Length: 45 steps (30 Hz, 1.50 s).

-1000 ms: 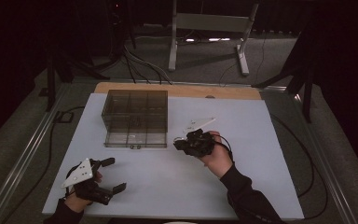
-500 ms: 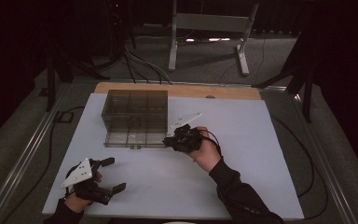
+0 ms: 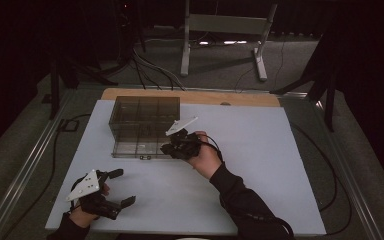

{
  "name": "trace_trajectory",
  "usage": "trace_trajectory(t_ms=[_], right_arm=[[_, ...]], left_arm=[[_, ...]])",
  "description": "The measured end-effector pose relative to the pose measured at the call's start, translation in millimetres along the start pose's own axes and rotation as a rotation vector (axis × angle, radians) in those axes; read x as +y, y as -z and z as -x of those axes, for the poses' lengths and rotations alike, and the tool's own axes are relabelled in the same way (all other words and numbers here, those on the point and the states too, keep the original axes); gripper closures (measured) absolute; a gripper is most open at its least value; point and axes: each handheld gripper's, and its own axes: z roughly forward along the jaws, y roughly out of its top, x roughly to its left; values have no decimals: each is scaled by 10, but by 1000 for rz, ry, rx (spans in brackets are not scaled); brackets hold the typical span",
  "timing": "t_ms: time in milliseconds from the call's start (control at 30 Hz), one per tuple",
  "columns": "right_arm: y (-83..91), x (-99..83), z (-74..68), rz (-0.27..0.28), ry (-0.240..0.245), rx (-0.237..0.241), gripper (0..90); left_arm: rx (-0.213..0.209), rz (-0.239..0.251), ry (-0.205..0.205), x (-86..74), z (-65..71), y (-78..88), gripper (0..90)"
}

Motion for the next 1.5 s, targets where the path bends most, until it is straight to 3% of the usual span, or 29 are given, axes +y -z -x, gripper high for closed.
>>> trace_trajectory(t_ms=[533, 1000, 1500], right_arm=[[-390, 319, -87, -11, 24, 35, 854], [-704, 579, -181, 14, 41, 56, 853], [-1071, 708, -170, 10, 60, 48, 853]], left_arm=[[-3, 8, 3, 4, -5, 8, 6], [-5, 2, -1, 2, 3, 7, 6], [-7, 10, 4, 4, -6, 11, 6]])
